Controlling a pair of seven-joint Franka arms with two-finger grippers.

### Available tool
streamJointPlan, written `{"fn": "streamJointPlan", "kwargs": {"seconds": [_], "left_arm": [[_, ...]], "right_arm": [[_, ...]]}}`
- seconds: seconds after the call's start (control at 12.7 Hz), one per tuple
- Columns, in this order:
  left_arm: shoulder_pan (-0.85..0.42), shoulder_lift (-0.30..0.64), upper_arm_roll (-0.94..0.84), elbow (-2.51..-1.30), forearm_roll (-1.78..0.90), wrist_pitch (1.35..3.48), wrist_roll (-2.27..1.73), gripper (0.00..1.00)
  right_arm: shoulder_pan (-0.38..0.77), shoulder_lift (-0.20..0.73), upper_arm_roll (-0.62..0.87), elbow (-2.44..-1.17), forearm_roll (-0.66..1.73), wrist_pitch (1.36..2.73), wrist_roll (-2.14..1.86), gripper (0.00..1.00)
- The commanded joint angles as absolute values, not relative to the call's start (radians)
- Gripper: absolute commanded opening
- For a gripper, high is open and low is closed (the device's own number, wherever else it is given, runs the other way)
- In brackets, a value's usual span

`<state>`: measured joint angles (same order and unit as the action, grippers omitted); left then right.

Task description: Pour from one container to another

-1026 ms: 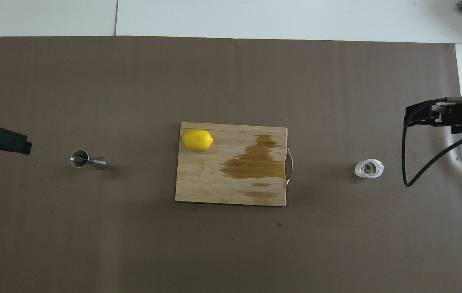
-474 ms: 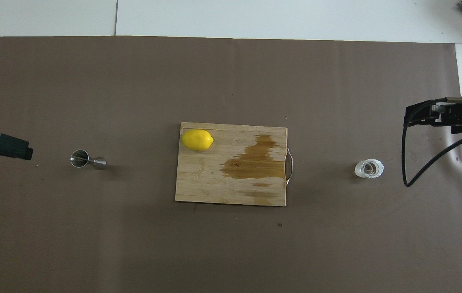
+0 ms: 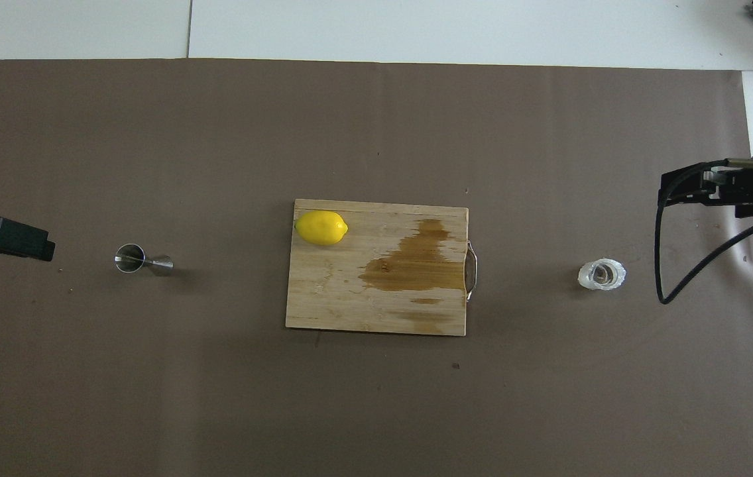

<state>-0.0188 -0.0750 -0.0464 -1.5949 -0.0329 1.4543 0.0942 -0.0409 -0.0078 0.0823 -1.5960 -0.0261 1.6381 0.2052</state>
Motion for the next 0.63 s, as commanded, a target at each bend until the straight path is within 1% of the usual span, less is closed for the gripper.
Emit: {"fn": "streamJointPlan", "kwargs": {"seconds": [0.0, 0.32, 0.55], "left_arm": [[-0.048, -0.100, -0.038, -1.621, -0.031, 1.465, 0.080, 1.00], [-0.061, -0.104, -0.040, -1.628, -0.029, 1.489, 0.080, 1.00], [-0.060, -0.117, -0.041, -1.677, -0.034, 1.558, 0.077, 1.00]], "right_arm": [[-0.049, -0.003, 0.089, -1.578, -0.026, 1.617, 0.181, 1.00], [-0.049, -0.003, 0.089, -1.578, -0.026, 1.617, 0.181, 1.00], [-0.049, -0.003, 0.089, -1.578, -0.026, 1.617, 0.181, 1.00]]}}
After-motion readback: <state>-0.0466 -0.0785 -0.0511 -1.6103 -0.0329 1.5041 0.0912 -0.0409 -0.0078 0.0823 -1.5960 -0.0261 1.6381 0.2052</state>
